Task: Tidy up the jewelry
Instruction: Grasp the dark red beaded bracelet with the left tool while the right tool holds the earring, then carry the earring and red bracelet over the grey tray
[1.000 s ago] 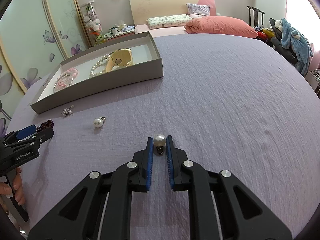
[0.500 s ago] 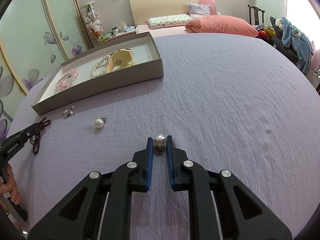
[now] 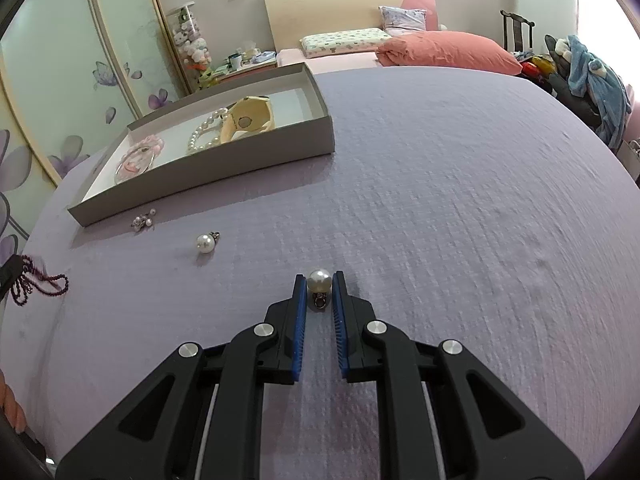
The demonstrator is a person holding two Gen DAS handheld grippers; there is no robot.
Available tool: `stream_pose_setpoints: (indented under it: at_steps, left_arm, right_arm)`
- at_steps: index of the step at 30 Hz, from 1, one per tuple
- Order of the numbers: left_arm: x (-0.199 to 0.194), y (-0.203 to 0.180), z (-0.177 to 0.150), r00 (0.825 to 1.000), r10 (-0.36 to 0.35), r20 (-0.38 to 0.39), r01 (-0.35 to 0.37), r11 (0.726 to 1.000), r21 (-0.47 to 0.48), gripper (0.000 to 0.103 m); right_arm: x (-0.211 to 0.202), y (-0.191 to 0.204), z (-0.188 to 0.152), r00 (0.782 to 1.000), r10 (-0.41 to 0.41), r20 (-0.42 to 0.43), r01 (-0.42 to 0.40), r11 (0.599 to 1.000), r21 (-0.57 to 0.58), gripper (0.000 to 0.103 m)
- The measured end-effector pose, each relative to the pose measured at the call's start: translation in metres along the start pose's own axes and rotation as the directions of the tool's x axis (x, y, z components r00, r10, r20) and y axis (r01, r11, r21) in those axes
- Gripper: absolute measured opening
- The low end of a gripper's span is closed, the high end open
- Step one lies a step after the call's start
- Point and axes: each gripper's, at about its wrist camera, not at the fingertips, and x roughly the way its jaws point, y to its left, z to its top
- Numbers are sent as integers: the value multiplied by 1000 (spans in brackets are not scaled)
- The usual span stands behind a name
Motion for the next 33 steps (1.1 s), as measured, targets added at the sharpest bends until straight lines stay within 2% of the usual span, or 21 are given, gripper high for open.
stream_pose_setpoints:
  at_steps: [23,29,33]
  left_arm:
    - [8,-12,-6,999,-34,-28,34,999,0,9]
    - [5,-21,-1,999,-46,1,46,999,25,9]
    - [2,-31,9,997,-49,58,46,997,57,9]
  right_arm:
    - [-4,11,-6,1000,25,0,-25,999,-42,14]
    - [-20,21,2,994,53,98,-47,997,-67,14]
    - [-35,29,16,979,70,194,-54,995,-84,14]
